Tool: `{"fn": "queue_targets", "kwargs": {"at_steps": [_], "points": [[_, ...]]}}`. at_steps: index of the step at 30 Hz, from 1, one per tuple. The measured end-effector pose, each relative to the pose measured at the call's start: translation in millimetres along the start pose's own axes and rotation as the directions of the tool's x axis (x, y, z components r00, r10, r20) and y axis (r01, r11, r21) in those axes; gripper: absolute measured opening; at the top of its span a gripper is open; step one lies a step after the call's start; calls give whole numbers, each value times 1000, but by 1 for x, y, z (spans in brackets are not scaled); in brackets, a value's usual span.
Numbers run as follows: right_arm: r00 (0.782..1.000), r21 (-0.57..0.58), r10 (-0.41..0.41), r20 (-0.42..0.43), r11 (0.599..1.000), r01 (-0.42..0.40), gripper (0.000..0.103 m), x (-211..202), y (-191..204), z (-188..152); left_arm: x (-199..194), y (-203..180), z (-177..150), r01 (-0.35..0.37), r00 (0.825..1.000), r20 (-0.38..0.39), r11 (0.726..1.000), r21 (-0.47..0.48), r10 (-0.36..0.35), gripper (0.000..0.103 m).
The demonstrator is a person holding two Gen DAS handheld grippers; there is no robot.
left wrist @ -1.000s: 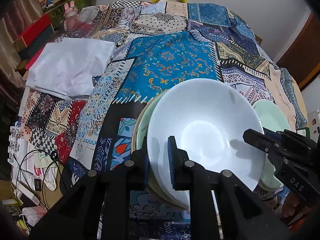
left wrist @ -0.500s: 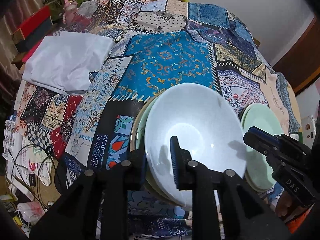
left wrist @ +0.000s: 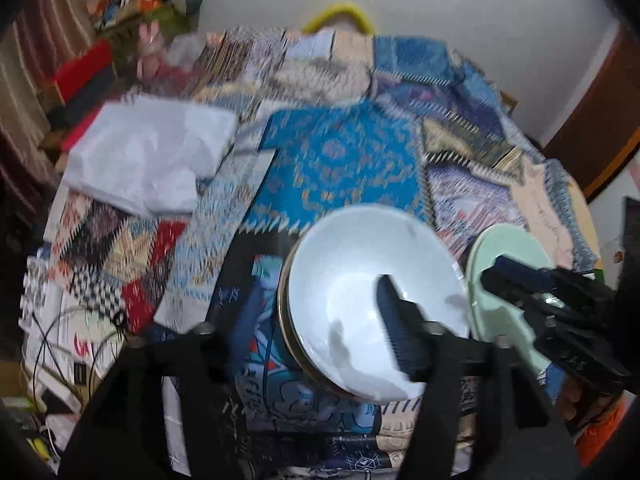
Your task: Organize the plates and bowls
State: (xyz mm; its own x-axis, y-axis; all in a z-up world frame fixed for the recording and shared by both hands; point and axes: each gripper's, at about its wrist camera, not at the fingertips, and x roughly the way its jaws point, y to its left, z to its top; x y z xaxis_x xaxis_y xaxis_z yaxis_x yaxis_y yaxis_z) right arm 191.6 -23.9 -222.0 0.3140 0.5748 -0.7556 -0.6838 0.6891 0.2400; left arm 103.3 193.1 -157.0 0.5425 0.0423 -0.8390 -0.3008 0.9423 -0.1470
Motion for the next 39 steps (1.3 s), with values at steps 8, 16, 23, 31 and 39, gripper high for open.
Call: {"fn": "queue_targets", "kwargs": {"at_steps": [8,16,23,31,39], "points": [[1000,-4,-8,-1,1000,8,36,2,-1,0,10,15,-5,-26,999,-32,999,-27,25,67],[999,-2,-15,-40,1000,15,36,15,-6,-1,42,21,-27,-2,992,-127,999,-46,-4,67],[997,-18,-10,-70,1000,9,36,29,-1,1,61,25,-33,37,985,-168,997,-66,-48,67],[993,-27,0,-114,1000,-3,36,46,3,3,75,29,-36,74,979,-183,993,-90,-90,68],[987,-25,17,-160,999,-21,35,60,9,-1,79,34,-37,122,976,-166,986,-111,-139,67]]}}
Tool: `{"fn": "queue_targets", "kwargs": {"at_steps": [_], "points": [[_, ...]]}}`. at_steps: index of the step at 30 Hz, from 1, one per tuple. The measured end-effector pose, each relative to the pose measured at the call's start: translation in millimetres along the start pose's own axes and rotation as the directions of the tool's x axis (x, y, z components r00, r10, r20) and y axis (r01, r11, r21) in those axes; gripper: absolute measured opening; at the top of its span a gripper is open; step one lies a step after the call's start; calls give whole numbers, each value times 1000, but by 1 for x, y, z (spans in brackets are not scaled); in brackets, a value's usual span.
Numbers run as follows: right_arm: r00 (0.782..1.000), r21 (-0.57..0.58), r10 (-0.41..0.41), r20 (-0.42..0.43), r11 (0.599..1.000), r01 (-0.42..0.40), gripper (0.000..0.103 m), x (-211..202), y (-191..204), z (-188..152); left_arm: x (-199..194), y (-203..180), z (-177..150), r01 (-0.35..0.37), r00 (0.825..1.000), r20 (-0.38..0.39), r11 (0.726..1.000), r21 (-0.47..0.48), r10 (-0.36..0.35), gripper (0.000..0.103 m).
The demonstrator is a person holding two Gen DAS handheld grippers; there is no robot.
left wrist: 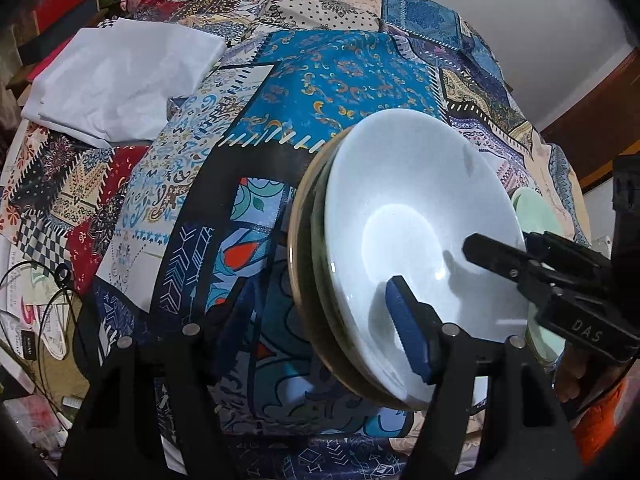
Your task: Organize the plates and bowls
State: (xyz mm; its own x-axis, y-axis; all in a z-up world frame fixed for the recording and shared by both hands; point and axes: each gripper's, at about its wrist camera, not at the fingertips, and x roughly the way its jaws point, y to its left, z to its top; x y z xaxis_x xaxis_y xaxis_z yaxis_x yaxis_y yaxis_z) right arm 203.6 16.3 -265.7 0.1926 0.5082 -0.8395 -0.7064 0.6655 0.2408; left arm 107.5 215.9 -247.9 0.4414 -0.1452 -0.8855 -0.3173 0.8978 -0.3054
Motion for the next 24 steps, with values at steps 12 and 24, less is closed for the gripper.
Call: {"fn": "queue_targets", "kwargs": {"at_steps": [12,24], "points": [[1000,15,-16,15,1000,16,27,2,-3,1,-1,-15,0,21,1000,9,1000,20,-21,46],[999,45,-3,54,999,1,25,-9,-4,4,-11,-21,2,6,1000,15,1000,-16,-6,46]]}}
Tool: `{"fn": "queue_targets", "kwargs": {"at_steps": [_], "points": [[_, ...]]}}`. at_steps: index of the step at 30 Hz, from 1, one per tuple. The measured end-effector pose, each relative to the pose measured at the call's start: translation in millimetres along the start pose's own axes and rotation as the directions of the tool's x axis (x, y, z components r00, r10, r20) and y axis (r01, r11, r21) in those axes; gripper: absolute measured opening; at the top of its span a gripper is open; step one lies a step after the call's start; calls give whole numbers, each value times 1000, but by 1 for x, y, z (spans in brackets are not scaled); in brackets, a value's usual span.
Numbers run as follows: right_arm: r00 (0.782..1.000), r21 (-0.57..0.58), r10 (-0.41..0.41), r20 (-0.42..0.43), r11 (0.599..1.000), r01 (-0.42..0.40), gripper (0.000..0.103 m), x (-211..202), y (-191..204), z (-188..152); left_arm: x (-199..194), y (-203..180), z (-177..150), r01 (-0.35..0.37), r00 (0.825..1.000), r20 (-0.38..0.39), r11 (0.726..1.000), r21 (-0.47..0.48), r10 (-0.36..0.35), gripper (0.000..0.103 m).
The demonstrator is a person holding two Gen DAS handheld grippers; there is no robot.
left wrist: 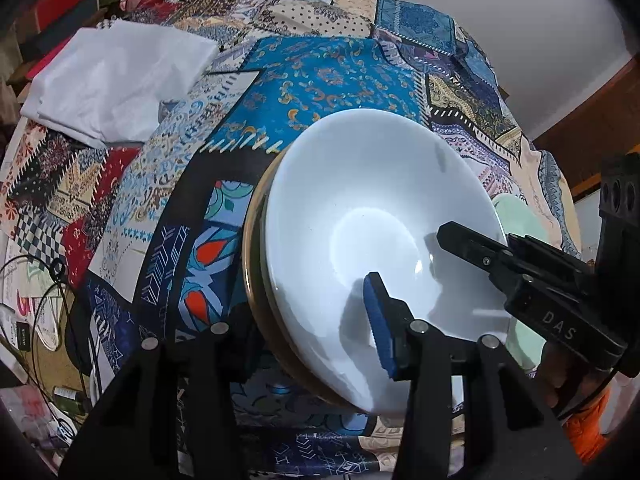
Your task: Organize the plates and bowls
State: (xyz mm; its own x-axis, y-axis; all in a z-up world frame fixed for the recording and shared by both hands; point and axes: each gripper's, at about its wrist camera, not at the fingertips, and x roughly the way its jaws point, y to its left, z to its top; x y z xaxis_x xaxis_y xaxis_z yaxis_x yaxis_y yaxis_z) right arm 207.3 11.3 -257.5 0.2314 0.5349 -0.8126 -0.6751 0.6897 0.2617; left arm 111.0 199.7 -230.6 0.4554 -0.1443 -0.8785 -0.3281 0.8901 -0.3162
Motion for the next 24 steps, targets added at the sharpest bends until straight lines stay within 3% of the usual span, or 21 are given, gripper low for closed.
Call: {"fn": "queue_targets", "kwargs": {"at_steps": [11,24], "points": [[995,28,-4,95,1000,1,25,-38,-7,4,-26,-28,12,14,997,73,999,47,-18,45],[984,61,-46,170,998,36,25,-84,-28,-3,-42,-77,15,34,994,101,992,120,-46,45]]}}
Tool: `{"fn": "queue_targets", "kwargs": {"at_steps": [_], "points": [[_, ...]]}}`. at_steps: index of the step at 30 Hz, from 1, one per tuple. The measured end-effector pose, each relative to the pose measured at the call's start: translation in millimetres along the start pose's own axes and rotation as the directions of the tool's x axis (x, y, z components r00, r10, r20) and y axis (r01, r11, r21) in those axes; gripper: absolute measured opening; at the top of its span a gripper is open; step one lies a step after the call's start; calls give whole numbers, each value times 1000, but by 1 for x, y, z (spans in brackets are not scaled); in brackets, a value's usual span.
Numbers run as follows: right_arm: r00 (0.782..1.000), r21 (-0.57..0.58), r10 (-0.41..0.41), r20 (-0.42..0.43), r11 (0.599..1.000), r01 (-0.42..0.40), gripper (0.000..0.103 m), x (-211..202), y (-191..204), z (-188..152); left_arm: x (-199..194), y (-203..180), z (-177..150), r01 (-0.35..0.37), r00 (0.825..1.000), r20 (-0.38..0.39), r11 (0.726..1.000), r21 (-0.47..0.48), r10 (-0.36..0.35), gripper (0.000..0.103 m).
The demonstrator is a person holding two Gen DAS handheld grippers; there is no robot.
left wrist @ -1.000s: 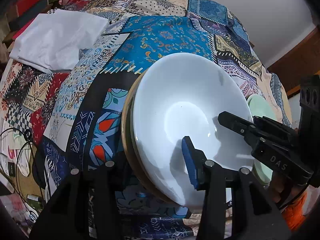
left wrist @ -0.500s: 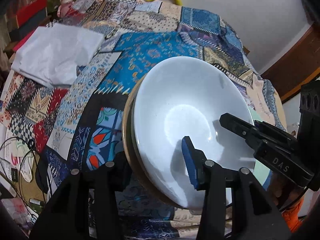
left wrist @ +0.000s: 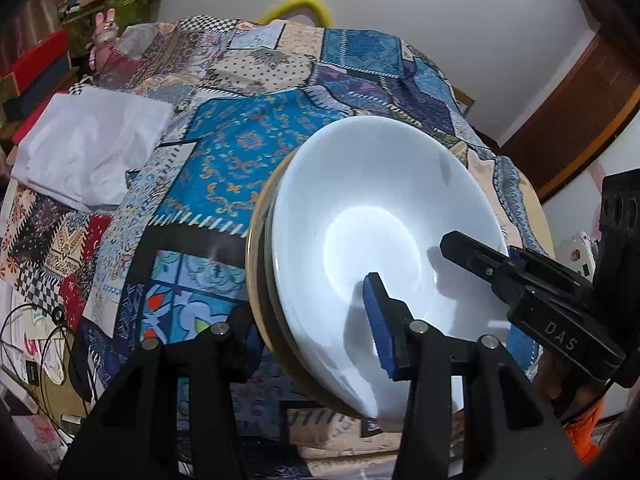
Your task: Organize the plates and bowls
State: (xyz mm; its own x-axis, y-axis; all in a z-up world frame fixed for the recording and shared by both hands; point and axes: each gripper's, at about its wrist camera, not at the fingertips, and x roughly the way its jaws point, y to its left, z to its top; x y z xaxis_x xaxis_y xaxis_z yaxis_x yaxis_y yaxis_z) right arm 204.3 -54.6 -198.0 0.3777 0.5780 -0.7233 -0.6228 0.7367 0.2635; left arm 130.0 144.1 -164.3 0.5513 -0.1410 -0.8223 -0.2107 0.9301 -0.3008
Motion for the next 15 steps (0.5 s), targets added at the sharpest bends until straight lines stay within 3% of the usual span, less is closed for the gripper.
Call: {"fn": "queue_targets", "kwargs": {"at_steps": [15], "points": [[998,67,-44,38,997,41,25,-38,-45,-17,14,-58,0,37,999,-27,996,82,-35,45]]}}
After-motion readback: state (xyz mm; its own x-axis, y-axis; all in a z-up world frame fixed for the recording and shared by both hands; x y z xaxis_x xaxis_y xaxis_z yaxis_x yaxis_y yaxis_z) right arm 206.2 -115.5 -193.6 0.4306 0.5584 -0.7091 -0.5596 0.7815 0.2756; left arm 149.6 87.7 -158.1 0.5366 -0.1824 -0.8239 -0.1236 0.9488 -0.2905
